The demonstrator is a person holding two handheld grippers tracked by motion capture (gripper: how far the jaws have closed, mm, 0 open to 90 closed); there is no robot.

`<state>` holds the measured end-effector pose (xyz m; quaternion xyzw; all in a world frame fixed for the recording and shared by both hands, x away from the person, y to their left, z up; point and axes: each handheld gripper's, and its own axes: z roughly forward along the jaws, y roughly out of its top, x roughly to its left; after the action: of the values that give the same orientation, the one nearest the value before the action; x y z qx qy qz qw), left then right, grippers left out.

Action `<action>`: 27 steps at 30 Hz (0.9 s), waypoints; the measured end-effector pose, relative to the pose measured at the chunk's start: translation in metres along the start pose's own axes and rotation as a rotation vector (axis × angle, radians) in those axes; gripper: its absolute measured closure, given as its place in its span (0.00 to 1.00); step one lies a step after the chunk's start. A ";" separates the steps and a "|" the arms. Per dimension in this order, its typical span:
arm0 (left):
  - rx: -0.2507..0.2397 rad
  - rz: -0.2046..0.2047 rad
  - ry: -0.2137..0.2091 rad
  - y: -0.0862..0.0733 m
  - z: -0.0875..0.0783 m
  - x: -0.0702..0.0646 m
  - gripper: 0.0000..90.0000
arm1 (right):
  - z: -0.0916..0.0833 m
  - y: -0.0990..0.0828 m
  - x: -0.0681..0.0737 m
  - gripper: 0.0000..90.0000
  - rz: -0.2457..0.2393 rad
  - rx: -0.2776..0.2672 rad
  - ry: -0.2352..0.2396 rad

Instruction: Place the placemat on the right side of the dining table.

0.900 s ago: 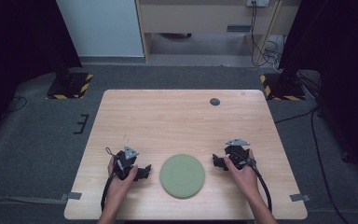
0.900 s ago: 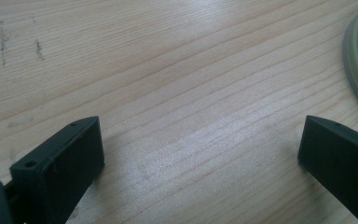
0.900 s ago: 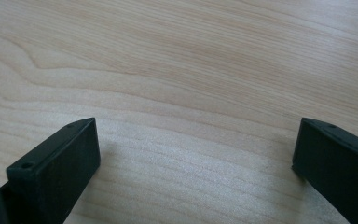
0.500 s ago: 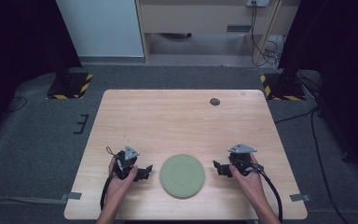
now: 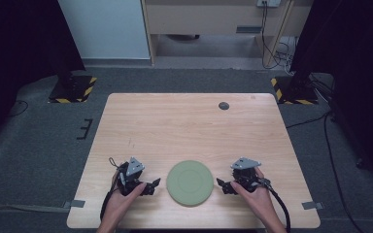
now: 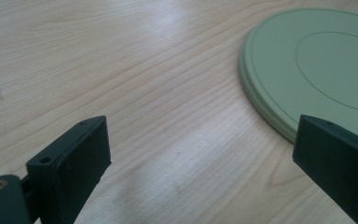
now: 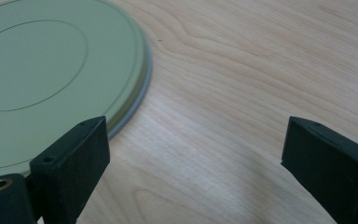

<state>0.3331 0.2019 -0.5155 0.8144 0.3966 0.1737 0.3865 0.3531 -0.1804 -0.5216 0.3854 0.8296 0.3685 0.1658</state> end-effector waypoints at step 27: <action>0.082 0.062 -0.015 0.002 0.021 -0.024 0.01 | 0.009 0.000 0.020 0.03 -0.046 0.025 -0.005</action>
<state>0.3315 0.1716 -0.5272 0.8426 0.3750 0.1629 0.3505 0.3454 -0.1611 -0.5277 0.3692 0.8424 0.3532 0.1712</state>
